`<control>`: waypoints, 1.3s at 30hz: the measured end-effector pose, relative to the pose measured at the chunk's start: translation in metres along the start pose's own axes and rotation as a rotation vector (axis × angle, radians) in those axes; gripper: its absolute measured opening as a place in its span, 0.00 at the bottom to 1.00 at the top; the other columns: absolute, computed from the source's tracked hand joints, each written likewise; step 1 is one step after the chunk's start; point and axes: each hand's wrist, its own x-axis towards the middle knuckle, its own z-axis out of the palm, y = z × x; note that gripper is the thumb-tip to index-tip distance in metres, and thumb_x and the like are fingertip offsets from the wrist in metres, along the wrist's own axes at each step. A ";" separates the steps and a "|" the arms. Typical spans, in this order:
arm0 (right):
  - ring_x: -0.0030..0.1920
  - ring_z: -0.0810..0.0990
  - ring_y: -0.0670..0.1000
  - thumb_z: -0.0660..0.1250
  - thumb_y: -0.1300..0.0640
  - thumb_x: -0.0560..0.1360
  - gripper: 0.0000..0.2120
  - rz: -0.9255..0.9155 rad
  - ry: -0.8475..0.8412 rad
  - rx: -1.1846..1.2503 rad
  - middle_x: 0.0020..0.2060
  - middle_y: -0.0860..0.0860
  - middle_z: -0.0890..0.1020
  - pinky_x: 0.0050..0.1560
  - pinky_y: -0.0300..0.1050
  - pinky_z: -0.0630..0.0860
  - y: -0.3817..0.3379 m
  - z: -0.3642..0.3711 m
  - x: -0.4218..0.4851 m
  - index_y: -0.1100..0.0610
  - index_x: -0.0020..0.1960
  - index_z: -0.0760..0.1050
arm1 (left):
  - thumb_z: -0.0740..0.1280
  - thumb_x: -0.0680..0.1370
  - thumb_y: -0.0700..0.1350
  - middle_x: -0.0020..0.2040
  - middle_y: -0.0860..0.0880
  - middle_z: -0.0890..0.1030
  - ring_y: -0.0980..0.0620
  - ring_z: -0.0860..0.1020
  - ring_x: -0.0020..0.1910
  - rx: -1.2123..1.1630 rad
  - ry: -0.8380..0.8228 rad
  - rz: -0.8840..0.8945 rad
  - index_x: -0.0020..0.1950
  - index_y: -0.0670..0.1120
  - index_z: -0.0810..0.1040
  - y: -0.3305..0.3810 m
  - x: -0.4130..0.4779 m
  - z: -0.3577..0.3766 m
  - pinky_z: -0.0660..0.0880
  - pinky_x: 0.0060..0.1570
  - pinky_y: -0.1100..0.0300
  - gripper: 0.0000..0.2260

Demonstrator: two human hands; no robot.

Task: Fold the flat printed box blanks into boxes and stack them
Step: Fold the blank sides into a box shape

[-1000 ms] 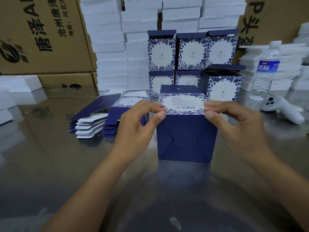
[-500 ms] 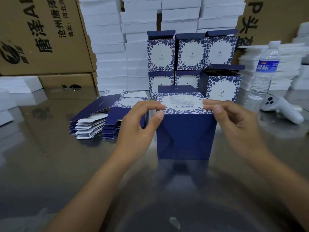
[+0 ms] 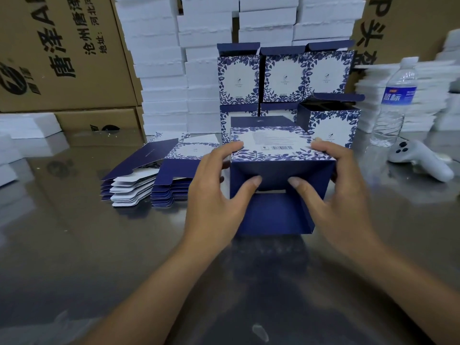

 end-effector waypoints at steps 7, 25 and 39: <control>0.62 0.73 0.42 0.70 0.47 0.71 0.25 0.058 -0.036 0.036 0.60 0.33 0.71 0.63 0.44 0.71 -0.001 -0.003 0.000 0.40 0.64 0.63 | 0.72 0.74 0.46 0.59 0.66 0.72 0.70 0.71 0.58 -0.078 -0.095 -0.066 0.63 0.68 0.67 0.005 0.002 -0.007 0.70 0.54 0.72 0.25; 0.56 0.76 0.38 0.65 0.47 0.71 0.18 0.472 -0.012 0.440 0.60 0.47 0.75 0.56 0.33 0.72 -0.010 0.005 0.008 0.47 0.59 0.69 | 0.55 0.83 0.51 0.56 0.59 0.81 0.59 0.78 0.58 -0.503 0.006 -0.435 0.60 0.61 0.74 -0.005 0.015 -0.010 0.73 0.61 0.57 0.11; 0.46 0.84 0.44 0.71 0.49 0.63 0.18 0.661 0.026 0.754 0.45 0.47 0.85 0.44 0.36 0.79 -0.013 -0.011 0.020 0.56 0.50 0.78 | 0.51 0.84 0.42 0.65 0.45 0.77 0.48 0.77 0.62 -0.854 0.068 -0.807 0.69 0.49 0.71 -0.008 0.018 -0.007 0.72 0.64 0.48 0.16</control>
